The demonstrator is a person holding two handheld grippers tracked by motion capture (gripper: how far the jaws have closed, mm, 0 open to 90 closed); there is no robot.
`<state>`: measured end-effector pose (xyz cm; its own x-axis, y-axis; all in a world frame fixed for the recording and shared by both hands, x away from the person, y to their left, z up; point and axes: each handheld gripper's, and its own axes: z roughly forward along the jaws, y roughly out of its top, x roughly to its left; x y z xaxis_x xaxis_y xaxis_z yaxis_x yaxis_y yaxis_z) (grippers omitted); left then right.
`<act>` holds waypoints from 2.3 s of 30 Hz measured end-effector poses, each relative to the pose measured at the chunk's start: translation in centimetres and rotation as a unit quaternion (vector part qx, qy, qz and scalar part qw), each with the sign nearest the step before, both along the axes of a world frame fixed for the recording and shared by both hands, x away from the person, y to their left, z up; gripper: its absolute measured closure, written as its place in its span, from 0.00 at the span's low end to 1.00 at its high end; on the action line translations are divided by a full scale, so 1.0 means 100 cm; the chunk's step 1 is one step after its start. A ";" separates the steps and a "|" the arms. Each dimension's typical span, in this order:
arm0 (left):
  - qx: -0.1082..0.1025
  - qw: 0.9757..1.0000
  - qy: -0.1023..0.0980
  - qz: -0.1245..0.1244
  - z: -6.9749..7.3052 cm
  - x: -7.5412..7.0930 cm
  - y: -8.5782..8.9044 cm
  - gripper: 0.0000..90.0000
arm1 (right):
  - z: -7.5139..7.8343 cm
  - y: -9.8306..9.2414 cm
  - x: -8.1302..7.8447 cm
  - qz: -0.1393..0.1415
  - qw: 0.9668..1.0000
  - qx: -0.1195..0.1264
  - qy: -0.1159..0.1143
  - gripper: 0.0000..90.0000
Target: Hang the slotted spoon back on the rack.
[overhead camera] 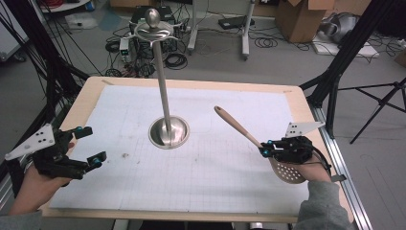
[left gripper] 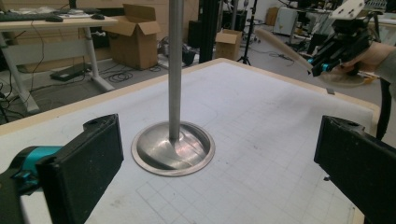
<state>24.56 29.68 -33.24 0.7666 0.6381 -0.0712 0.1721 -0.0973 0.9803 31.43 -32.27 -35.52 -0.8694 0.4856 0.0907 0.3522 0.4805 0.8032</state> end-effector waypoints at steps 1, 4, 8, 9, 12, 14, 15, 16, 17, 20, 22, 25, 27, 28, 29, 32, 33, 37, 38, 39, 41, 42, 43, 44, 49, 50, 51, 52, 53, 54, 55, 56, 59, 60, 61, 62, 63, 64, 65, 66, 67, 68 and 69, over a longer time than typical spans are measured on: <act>0.000 1.000 0.000 0.001 0.000 0.000 0.000 0.02 | 0.003 0.001 0.001 0.003 1.000 0.004 0.000 0.87; 0.001 1.000 0.001 0.003 -0.001 0.000 0.002 0.02 | 0.008 0.002 0.003 0.004 1.000 0.016 0.005 0.87; -0.003 1.000 -0.001 0.006 0.000 0.000 0.004 0.02 | 0.014 0.003 0.005 0.004 1.000 0.020 0.006 0.87; -0.003 1.000 -0.001 0.007 0.000 0.000 0.004 0.02 | 0.015 0.003 0.006 0.004 1.000 0.019 0.005 0.87; -0.002 1.000 0.000 0.007 0.000 0.000 0.004 0.02 | 0.022 0.004 0.007 0.003 1.000 0.022 0.005 0.87; -0.001 1.000 0.000 0.007 -0.001 0.000 0.003 0.02 | 0.027 0.005 0.008 0.002 1.000 0.024 0.000 0.87; 0.001 1.000 0.001 0.007 -0.001 0.000 0.003 0.02 | 0.030 0.006 0.008 0.000 1.000 0.026 0.000 0.87; 0.001 1.000 0.001 0.007 -0.001 0.000 0.002 0.02 | 0.033 0.007 0.008 0.000 1.000 0.029 -0.002 0.87; 0.001 1.000 0.001 0.007 -0.002 0.000 0.002 0.02 | 0.035 0.008 0.008 -0.002 1.000 0.031 -0.002 0.87; 0.002 1.000 0.003 0.008 -0.002 0.000 0.002 0.02 | 0.044 0.012 0.007 -0.002 0.999 0.040 -0.006 0.87; 0.003 1.000 0.003 0.008 -0.002 0.000 0.002 0.02 | 0.051 0.015 0.007 -0.003 0.999 0.044 -0.012 0.87; 0.003 1.000 0.002 0.010 -0.002 0.000 0.002 0.02 | 0.060 0.020 0.006 -0.004 0.999 0.049 -0.020 0.87; 0.003 1.000 0.003 0.010 -0.002 0.000 0.002 0.02 | 0.066 0.023 0.006 -0.003 0.999 0.049 -0.023 0.87; 0.004 1.000 0.003 0.010 -0.002 0.000 0.003 0.02 | 0.069 0.024 0.006 -0.003 0.998 0.048 -0.027 0.87; 0.003 1.000 0.004 0.010 -0.003 0.000 0.003 0.02 | 0.072 0.026 0.007 -0.002 0.998 0.049 -0.026 0.87; 0.005 1.000 0.004 0.010 -0.003 0.000 0.003 0.02 | 0.078 0.030 0.008 0.002 0.998 0.053 -0.027 0.87; 0.006 1.000 0.004 0.009 -0.003 0.000 0.003 0.02 | 0.079 0.031 0.009 0.003 0.998 0.055 -0.025 0.87; 0.005 1.000 0.005 0.011 -0.003 0.000 0.003 0.02 | 0.087 0.035 0.011 0.008 0.998 0.060 -0.030 0.87; 0.005 1.000 0.005 0.011 -0.004 0.000 0.004 0.02 | 0.088 0.035 0.011 0.008 0.998 0.061 -0.029 0.87; 0.005 1.000 0.005 0.012 -0.004 0.000 0.004 0.02 | 0.089 0.035 0.011 0.008 0.997 0.062 -0.033 0.87; 0.006 1.000 0.006 0.013 -0.004 0.000 0.004 0.02 | 0.093 0.036 0.012 0.007 0.997 0.068 -0.031 0.87; 0.006 1.000 0.006 0.013 -0.004 0.000 0.004 0.02 | 0.095 0.037 0.012 0.009 0.997 0.071 -0.035 0.87; 0.006 1.000 0.007 0.014 -0.004 0.000 0.004 0.02 | 0.096 0.037 0.011 0.011 0.997 0.072 -0.035 0.87; 0.006 1.000 0.007 0.014 -0.004 0.000 0.004 0.02 | 0.098 0.038 0.012 0.013 0.996 0.074 -0.040 0.87; 0.007 1.000 0.008 0.014 -0.004 0.000 0.004 0.02 | 0.106 0.045 0.012 0.018 0.996 0.077 -0.047 0.87; 0.008 1.000 0.008 0.014 -0.004 0.000 0.004 0.02 | 0.107 0.047 0.011 0.018 0.996 0.077 -0.046 0.87; 0.007 1.000 0.008 0.013 -0.004 0.000 0.004 0.02 | 0.108 0.048 0.012 0.019 0.996 0.078 -0.048 0.87; 0.006 1.000 0.007 0.014 -0.004 0.000 0.004 0.02 | 0.111 0.051 0.012 0.021 0.995 0.078 -0.052 0.87; 0.006 1.000 0.006 0.014 -0.004 0.000 0.004 0.02 | 0.111 0.052 0.012 0.021 0.995 0.078 -0.050 0.87; 0.006 1.000 0.006 0.014 -0.004 0.000 0.004 0.02 | 0.113 0.055 0.013 0.023 0.995 0.079 -0.053 0.87; 0.006 1.000 0.005 0.014 -0.003 -0.001 0.005 0.02 | 0.115 0.057 0.013 0.022 0.995 0.078 -0.054 0.87; 0.005 1.000 0.005 0.014 -0.003 -0.001 0.005 0.02 | 0.117 0.059 0.013 0.024 0.995 0.078 -0.054 0.87; 0.003 1.000 0.004 0.015 -0.002 -0.002 0.006 0.02 | 0.121 0.063 0.015 0.023 0.995 0.078 -0.055 0.87; 0.004 1.000 0.004 0.017 -0.002 -0.002 0.007 0.02 | 0.122 0.064 0.015 0.023 0.995 0.080 -0.056 0.87; 0.002 1.000 0.002 0.017 -0.002 -0.002 0.007 0.02 | 0.122 0.065 0.016 0.024 0.995 0.081 -0.058 0.87; 0.003 1.000 0.002 0.017 -0.002 -0.003 0.007 0.02 | 0.123 0.066 0.016 0.024 0.995 0.083 -0.058 0.87; 0.003 1.000 0.003 0.018 -0.002 -0.003 0.008 0.02 | 0.124 0.067 0.016 0.025 0.994 0.083 -0.059 0.87; 0.002 1.000 0.002 0.018 -0.002 -0.003 0.008 0.02 | 0.125 0.067 0.017 0.024 0.994 0.086 -0.059 0.87; 0.000 1.000 0.003 0.020 -0.002 -0.004 0.008 0.02 | 0.125 0.068 0.017 0.025 0.994 0.088 -0.060 0.87; 0.002 1.000 0.003 0.020 -0.002 -0.004 0.009 0.02 | 0.126 0.068 0.018 0.026 0.994 0.090 -0.062 0.87; 0.003 1.000 0.003 0.019 -0.002 -0.004 0.009 0.02 | 0.127 0.069 0.018 0.026 0.994 0.090 -0.060 0.87; 0.003 1.000 0.003 0.020 -0.002 -0.004 0.009 0.02 | 0.127 0.069 0.019 0.026 0.994 0.092 -0.060 0.87; 0.003 1.000 0.003 0.020 -0.002 -0.004 0.009 0.02 | 0.128 0.070 0.019 0.026 0.993 0.094 -0.061 0.87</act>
<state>24.12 30.62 -33.41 0.7401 0.6687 -0.0715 0.1822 -0.0971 0.9785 33.35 -25.31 -22.73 -0.9027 0.4249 0.0687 0.2261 0.3325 0.9156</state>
